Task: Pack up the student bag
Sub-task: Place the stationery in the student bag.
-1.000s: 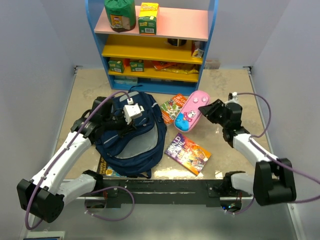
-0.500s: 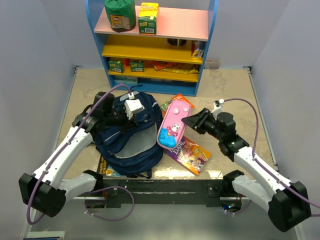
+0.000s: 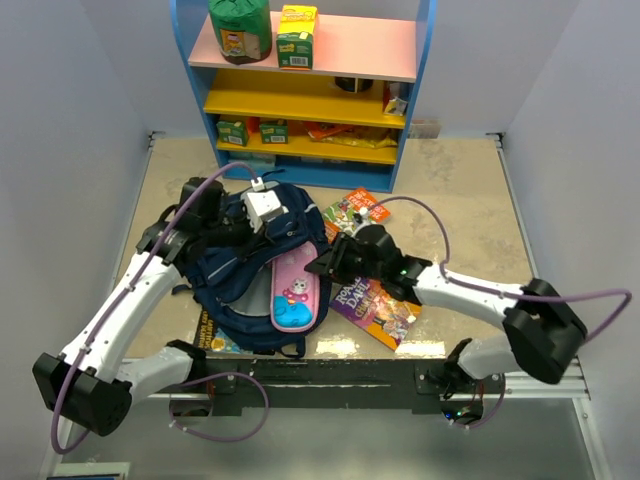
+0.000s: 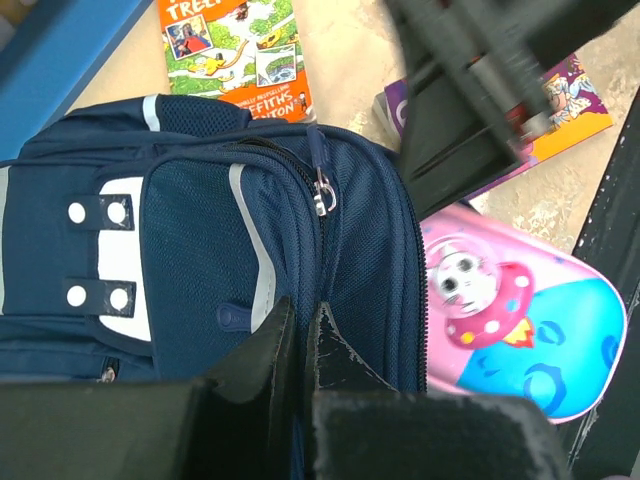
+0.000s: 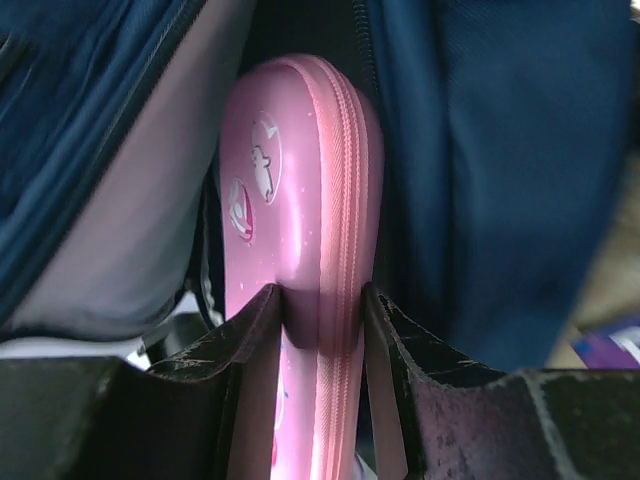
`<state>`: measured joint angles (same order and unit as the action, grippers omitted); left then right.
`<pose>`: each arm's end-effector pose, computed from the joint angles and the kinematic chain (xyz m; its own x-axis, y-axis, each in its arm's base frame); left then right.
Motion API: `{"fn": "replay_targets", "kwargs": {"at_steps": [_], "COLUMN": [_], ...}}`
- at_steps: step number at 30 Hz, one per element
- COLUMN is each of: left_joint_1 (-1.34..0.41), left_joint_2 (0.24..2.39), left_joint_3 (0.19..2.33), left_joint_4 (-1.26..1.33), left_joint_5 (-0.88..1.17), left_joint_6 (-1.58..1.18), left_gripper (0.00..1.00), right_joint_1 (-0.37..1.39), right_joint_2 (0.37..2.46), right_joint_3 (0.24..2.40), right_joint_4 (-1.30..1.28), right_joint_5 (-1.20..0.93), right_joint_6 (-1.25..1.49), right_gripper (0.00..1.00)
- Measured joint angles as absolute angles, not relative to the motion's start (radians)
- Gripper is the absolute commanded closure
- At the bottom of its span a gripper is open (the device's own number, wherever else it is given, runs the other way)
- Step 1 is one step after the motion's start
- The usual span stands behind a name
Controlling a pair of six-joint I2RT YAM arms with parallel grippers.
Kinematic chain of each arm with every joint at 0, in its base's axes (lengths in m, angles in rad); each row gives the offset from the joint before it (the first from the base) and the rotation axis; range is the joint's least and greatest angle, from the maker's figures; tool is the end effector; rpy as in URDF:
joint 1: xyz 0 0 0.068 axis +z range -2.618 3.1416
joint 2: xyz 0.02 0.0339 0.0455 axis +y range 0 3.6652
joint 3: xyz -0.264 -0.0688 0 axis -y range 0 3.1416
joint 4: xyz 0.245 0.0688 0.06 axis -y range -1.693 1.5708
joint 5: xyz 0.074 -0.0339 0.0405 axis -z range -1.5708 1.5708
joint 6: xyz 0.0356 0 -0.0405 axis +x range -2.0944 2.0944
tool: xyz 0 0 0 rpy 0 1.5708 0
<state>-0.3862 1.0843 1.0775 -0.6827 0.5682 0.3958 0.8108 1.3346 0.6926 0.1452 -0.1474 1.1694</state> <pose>0.1986 -0.1015 0.3390 -0.2730 0.4618 -0.8439 0.8750 0.4837 -0.0184 0.1935 0.2112 0.2195 -0.8702 0.4062 -0.2790 -0.0126 0.5477 0.8366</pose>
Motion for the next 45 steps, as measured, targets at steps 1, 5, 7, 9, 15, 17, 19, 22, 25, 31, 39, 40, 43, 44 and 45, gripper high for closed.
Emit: {"fn": "replay_targets", "kwargs": {"at_steps": [1, 5, 7, 9, 15, 17, 19, 22, 25, 31, 39, 40, 43, 44, 45], "left_joint_1": [-0.386, -0.386, -0.386, -0.386, -0.382, -0.382, -0.381, -0.380, -0.380, -0.382, -0.382, -0.382, -0.383, -0.385, -0.389], "left_joint_2": [1.079, 1.050, 1.036, 1.018, 0.998, 0.996, 0.993, 0.990, 0.990, 0.992, 1.014, 1.024, 1.066, 1.088, 1.116], "left_joint_3": [1.077, 1.077, 1.077, 1.077, 1.075, 1.072, 1.065, 1.053, 1.043, 1.028, 1.027, 1.027, 1.027, 1.030, 1.039], "left_joint_4": [-0.684, -0.698, -0.706, -0.717, -0.724, -0.723, -0.723, -0.719, -0.719, -0.720, -0.705, -0.701, -0.685, -0.678, -0.674], "left_joint_5": [0.569, 0.583, 0.594, 0.599, 0.599, 0.598, 0.596, 0.591, 0.594, 0.603, 0.605, 0.609, 0.627, 0.633, 0.637], "left_joint_6": [0.397, 0.404, 0.404, 0.405, 0.415, 0.417, 0.425, 0.431, 0.431, 0.432, 0.431, 0.430, 0.426, 0.422, 0.413], "left_gripper": [1.00, 1.00, 1.00, 1.00, 1.00, 1.00, 1.00, 1.00, 1.00, 1.00, 1.00, 1.00, 1.00, 1.00, 1.00], "right_joint_1": [0.824, 0.838, 0.841, 0.850, 0.892, 0.900, 0.906, 0.910, 0.917, 0.937, 1.148, 1.185, 1.330, 1.369, 1.407], "right_joint_2": [1.373, 1.526, 1.588, 1.636, 1.699, 1.708, 1.714, 1.706, 1.629, 1.388, 1.213, 1.210, 1.237, 1.253, 1.271], "right_joint_3": [0.724, 0.855, 0.912, 0.965, 1.044, 1.047, 1.048, 1.039, 0.942, 0.750, 0.637, 0.641, 0.698, 0.724, 0.750], "right_joint_4": [0.150, 0.151, 0.149, 0.139, 0.154, 0.165, 0.169, 0.182, 0.240, 0.350, 0.359, 0.354, 0.297, 0.281, 0.267], "right_joint_5": [-0.147, -0.117, -0.083, -0.022, 0.222, 0.265, 0.299, 0.326, 0.341, 0.327, 0.356, 0.371, 0.443, 0.466, 0.489], "right_joint_6": [1.169, 1.168, 1.168, 1.169, 1.167, 1.158, 1.150, 1.132, 1.108, 1.015, 0.833, 0.816, 0.747, 0.727, 0.709], "right_gripper": [1.00, 1.00, 1.00, 1.00, 0.81, 0.51, 0.38, 0.37, 0.37, 0.56, 0.47, 0.43, 0.39, 0.40, 0.40]}}
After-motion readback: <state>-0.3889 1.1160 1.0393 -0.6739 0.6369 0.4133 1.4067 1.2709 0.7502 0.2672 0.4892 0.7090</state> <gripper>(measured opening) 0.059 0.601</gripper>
